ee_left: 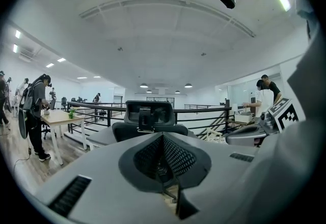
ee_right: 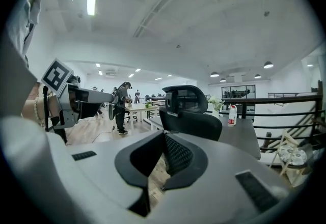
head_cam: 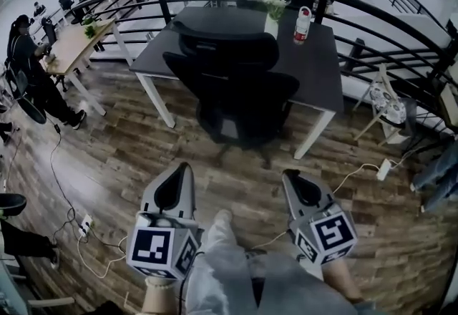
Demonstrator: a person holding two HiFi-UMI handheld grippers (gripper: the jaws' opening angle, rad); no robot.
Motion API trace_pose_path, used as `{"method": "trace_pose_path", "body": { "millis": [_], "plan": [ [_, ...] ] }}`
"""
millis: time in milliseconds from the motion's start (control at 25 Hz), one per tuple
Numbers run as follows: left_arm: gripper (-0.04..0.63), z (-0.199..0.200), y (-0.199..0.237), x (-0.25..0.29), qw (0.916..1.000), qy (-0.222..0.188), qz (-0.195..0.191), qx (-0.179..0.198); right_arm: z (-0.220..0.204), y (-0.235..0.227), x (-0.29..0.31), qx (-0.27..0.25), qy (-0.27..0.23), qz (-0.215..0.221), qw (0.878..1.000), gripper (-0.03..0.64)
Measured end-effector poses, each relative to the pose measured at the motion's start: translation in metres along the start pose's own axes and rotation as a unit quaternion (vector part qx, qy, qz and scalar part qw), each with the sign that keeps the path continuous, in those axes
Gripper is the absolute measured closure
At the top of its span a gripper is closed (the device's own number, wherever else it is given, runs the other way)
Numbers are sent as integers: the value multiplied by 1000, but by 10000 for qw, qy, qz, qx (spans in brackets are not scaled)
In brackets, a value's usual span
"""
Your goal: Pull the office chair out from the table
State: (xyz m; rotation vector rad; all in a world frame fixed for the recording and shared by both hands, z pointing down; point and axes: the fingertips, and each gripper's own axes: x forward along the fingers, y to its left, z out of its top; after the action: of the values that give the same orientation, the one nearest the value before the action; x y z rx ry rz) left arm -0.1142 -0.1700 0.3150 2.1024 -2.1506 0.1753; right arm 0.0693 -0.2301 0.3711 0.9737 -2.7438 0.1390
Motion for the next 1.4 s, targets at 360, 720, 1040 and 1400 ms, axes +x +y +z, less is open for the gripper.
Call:
{"method": "trace_pose_path", "body": {
  "millis": [360,720,1040,1400],
  "plan": [
    [583,27,77,56,9999,-49,-116,41,35,-26,61,26,-55,-639,9979,612],
    [583,42,120,121,9973,-222,-690,73,52,-59,111,-247,40,-1260,9917,612],
    [583,49,145,179,9925,-272,-1112,428,54,-87,144,-355,120,-1668,9853,612],
    [580,35,175,244,9637,-374,-1072,2417,58,-112,176,-1173,427,-1697,9776,537]
  ]
}}
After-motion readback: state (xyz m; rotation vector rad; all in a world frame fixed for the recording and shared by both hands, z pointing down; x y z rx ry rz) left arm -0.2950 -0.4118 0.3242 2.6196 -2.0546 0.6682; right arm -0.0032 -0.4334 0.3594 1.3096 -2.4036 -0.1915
